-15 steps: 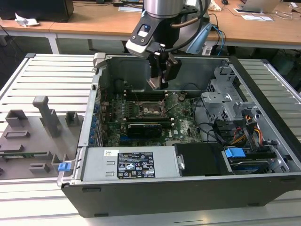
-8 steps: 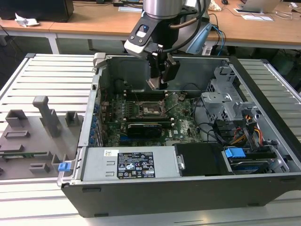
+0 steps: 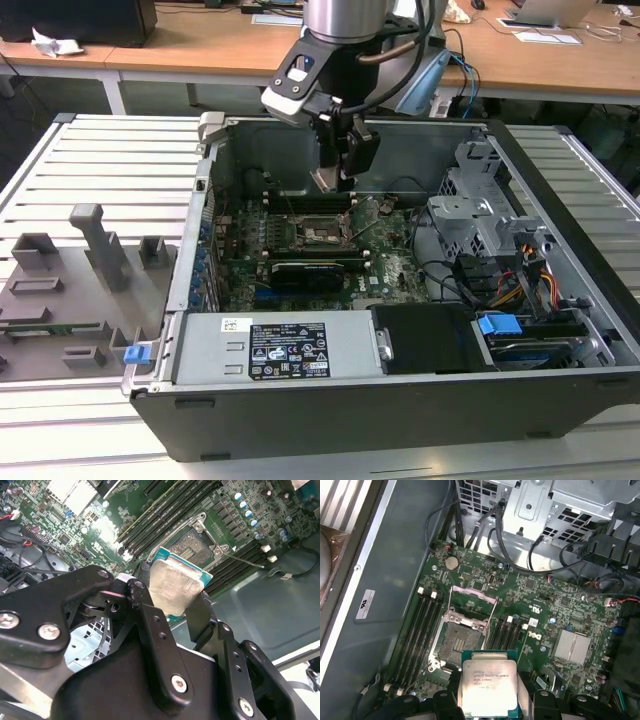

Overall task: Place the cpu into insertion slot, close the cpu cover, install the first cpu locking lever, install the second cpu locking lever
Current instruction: 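Place the cpu into insertion slot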

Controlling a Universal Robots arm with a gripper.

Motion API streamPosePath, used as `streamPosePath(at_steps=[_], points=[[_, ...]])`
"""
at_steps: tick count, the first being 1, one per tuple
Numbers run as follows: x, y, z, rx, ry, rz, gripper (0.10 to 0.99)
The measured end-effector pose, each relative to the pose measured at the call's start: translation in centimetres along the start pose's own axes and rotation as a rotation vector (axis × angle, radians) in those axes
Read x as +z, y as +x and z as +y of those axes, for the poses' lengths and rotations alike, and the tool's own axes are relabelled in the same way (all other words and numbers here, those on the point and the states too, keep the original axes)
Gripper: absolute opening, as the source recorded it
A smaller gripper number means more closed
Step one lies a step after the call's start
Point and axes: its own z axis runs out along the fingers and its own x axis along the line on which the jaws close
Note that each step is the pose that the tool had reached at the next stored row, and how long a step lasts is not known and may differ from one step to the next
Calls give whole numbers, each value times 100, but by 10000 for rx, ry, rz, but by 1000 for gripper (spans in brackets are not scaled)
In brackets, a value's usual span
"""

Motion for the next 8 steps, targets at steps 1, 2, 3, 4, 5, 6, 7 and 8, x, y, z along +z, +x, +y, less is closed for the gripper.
streamPosePath(at_steps=[1,2,3,4,5,6,7,8], points=[[5,1,-2,60,-1,-5,529],[10,1,-4,118,-1,-8,529],[15,2,-7,190,-2,-13,529],[23,2,-10,312,-3,-22,529],[32,3,-12,426,-4,-30,529],[37,3,-13,502,-5,-35,529],[44,4,-15,586,-5,-41,529],[53,5,-17,703,-7,-48,529]])
